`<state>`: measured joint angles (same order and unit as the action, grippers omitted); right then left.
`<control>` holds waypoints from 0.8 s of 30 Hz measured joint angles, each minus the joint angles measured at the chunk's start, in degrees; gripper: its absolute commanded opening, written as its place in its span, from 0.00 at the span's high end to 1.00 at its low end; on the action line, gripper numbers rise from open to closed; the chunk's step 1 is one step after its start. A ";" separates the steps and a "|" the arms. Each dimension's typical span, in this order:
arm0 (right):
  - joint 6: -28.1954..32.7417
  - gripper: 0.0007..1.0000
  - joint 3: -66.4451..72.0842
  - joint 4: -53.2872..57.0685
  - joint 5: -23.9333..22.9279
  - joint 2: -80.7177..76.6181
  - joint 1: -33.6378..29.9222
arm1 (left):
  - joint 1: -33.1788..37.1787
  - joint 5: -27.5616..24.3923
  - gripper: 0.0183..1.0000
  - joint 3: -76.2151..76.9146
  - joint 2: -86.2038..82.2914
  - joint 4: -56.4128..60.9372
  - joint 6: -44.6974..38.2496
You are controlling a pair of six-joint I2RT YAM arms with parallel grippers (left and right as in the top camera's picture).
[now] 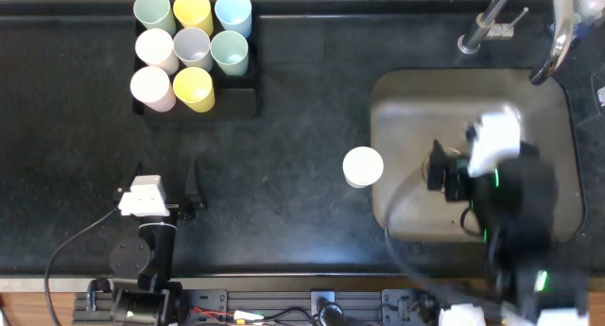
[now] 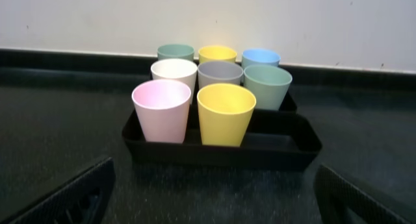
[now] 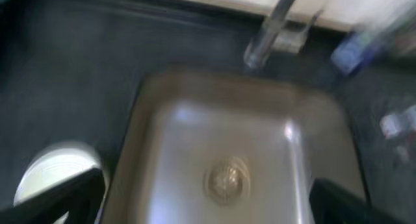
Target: Store Cups
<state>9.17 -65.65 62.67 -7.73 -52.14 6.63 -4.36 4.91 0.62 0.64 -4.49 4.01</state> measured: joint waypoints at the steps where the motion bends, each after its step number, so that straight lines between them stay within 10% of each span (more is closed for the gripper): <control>1: 0.04 0.00 -5.57 5.07 0.13 -5.88 1.14 | 0.00 0.02 0.00 -0.02 -0.02 0.07 0.00; 8: -0.04 0.00 -23.21 20.41 0.68 -31.78 7.39 | 0.00 0.00 0.00 -0.04 -0.02 0.13 0.00; 24: 13.99 0.00 -17.31 14.43 7.96 -43.50 10.05 | 0.00 0.00 0.00 -0.04 0.00 0.13 0.00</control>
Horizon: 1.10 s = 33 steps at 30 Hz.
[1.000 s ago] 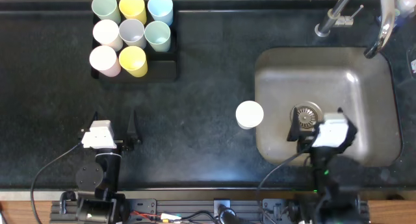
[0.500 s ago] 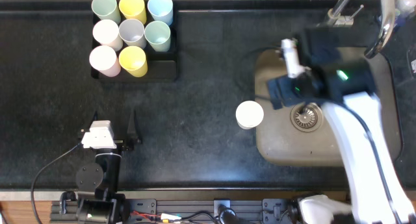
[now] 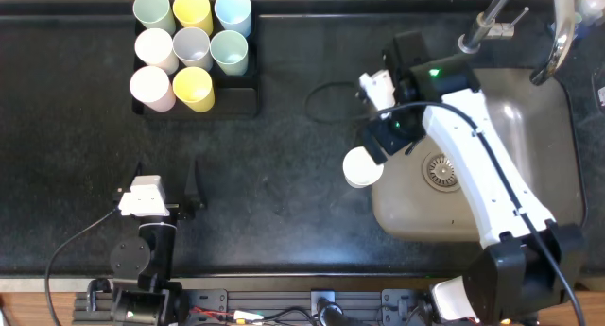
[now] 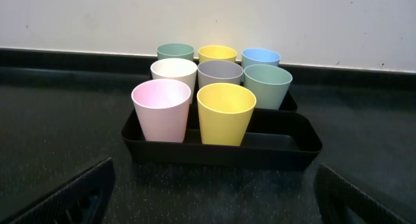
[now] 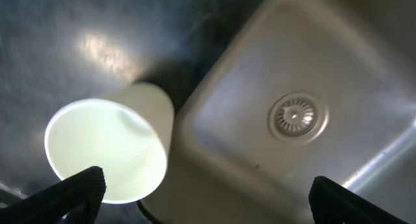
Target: Store Cups
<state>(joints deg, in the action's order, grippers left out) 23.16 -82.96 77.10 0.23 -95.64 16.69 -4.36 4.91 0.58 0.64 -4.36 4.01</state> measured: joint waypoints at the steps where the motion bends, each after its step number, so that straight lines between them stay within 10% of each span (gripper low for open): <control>1: 0.33 0.00 1.11 -0.59 0.09 0.00 0.33 | 0.00 0.00 0.00 0.00 0.00 -0.02 0.00; 27: 3.87 0.01 6.19 -7.63 -1.05 -4.31 0.22 | 0.00 0.02 0.00 0.00 -0.02 0.00 0.00; 28: 3.89 0.06 6.19 -7.61 -0.92 -4.31 0.22 | 0.00 0.02 0.00 0.00 -0.02 0.00 0.02; 29: 4.04 0.34 6.19 -7.45 -0.57 -4.31 0.22 | 0.00 0.00 0.00 0.00 -0.02 -0.02 0.00; 30: 4.35 0.89 6.19 -7.28 -0.22 -4.31 0.24 | 0.00 0.00 0.00 0.00 0.00 0.00 0.00; 33: 3.91 0.96 6.21 -5.46 2.05 -4.31 0.28 | 0.00 0.02 0.00 0.00 -0.02 -0.02 0.02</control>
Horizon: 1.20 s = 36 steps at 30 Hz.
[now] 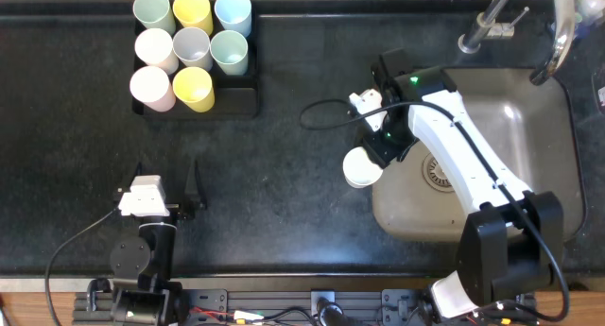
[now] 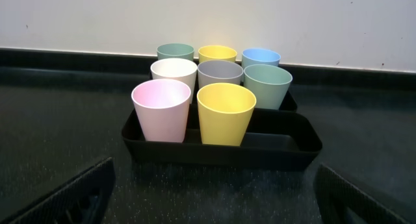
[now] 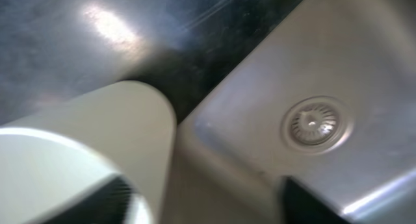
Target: Store Cups
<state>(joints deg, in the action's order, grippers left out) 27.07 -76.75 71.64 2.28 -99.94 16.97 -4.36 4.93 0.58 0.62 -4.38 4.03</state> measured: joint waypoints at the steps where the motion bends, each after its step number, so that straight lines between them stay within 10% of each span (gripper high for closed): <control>1: -0.02 0.95 0.00 0.79 1.07 0.00 0.04 | 0.00 0.00 0.00 0.00 0.02 0.02 -0.02; 12: -5.29 0.96 -6.62 3.61 4.48 0.02 1.57 | 0.00 0.00 0.00 0.00 0.00 0.02 0.00; 26: -15.45 0.96 -74.25 19.04 3.19 -18.80 15.58 | 0.00 0.00 0.00 0.00 0.00 0.02 -0.02; 36: -16.35 0.96 -76.59 18.97 0.24 -38.07 23.43 | 0.00 -0.02 0.00 0.00 0.00 0.02 0.00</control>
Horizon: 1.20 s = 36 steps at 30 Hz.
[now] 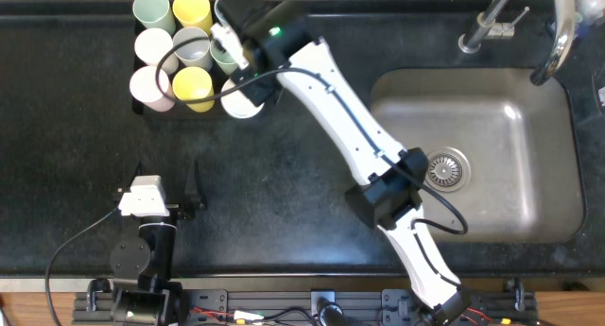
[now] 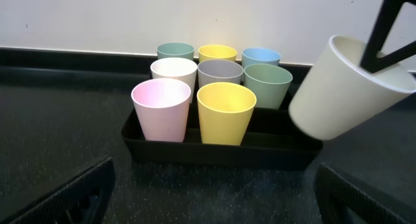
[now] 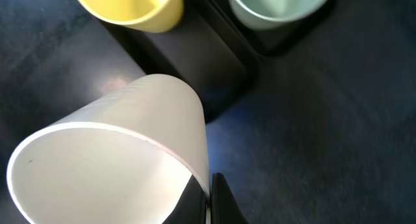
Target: Store Cups
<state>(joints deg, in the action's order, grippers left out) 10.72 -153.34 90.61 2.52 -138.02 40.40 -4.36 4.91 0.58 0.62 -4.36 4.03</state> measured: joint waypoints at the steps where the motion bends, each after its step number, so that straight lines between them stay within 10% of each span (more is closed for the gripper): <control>1: 0.02 0.96 -0.02 -0.37 -0.13 0.00 0.44 | 0.00 0.02 0.00 0.00 0.00 0.00 -0.02; 36: -1.49 0.96 -0.44 -7.80 -5.90 -4.42 0.39 | 0.00 0.00 0.00 0.00 0.00 0.00 -0.02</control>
<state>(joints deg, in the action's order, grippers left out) 9.23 -153.77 82.81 -3.38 -142.43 40.80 -4.36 4.91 0.58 0.62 -4.36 4.01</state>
